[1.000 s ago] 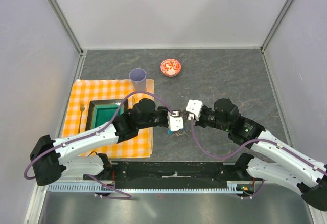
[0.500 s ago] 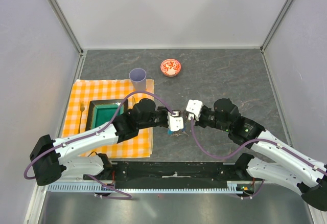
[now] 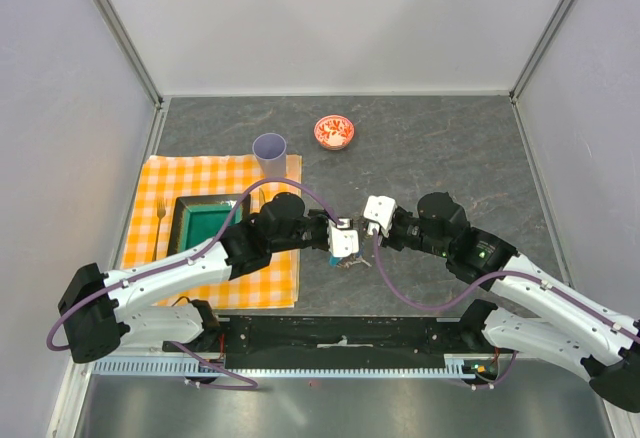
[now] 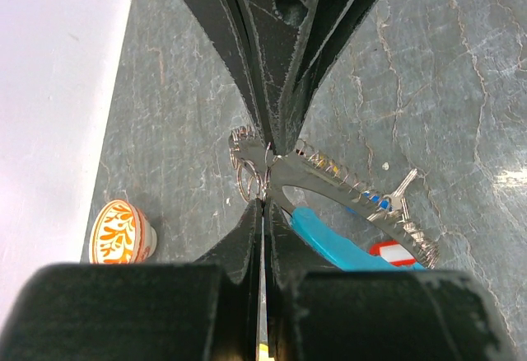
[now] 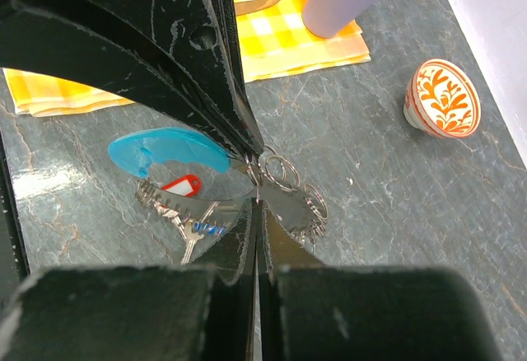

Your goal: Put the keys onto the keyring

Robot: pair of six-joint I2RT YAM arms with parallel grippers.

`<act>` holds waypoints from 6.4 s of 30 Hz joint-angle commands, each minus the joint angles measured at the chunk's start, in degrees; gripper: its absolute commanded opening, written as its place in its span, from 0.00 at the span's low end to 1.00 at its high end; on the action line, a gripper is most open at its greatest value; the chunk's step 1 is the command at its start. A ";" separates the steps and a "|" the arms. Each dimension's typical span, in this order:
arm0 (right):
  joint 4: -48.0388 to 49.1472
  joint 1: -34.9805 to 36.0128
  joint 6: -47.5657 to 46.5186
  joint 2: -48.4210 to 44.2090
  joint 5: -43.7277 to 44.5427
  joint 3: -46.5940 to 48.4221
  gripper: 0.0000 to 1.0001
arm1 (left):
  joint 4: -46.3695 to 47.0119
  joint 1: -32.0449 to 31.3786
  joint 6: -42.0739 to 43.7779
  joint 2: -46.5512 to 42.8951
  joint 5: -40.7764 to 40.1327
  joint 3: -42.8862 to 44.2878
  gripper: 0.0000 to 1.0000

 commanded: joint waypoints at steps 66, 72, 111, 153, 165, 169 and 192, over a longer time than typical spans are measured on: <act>-4.79 0.33 -1.60 -3.59 1.47 1.45 0.00 | 8.43 -2.14 -3.30 1.37 -1.33 -0.76 0.02; -5.59 0.33 -1.69 -3.60 1.38 1.01 0.00 | 10.37 -1.88 -6.11 1.55 -1.15 -2.78 0.02; -2.16 0.33 -0.63 0.97 -1.17 -1.19 0.00 | 20.22 -1.09 -11.74 -0.39 0.25 -8.85 0.02; -1.81 0.42 -0.11 0.36 0.15 -1.81 0.00 | 20.39 -1.00 -12.09 0.93 -1.68 -8.50 0.02; -1.72 0.42 -0.11 0.45 -0.38 -1.63 0.00 | 20.39 -1.00 -12.27 1.11 -1.42 -8.32 0.02; -1.81 0.42 -0.11 0.54 -0.38 -1.54 0.00 | 20.39 -1.00 -12.27 1.02 -1.33 -8.32 0.02; -1.54 0.42 -0.19 0.27 0.15 -1.63 0.00 | 21.01 -1.00 -12.53 1.46 -1.33 -8.67 0.02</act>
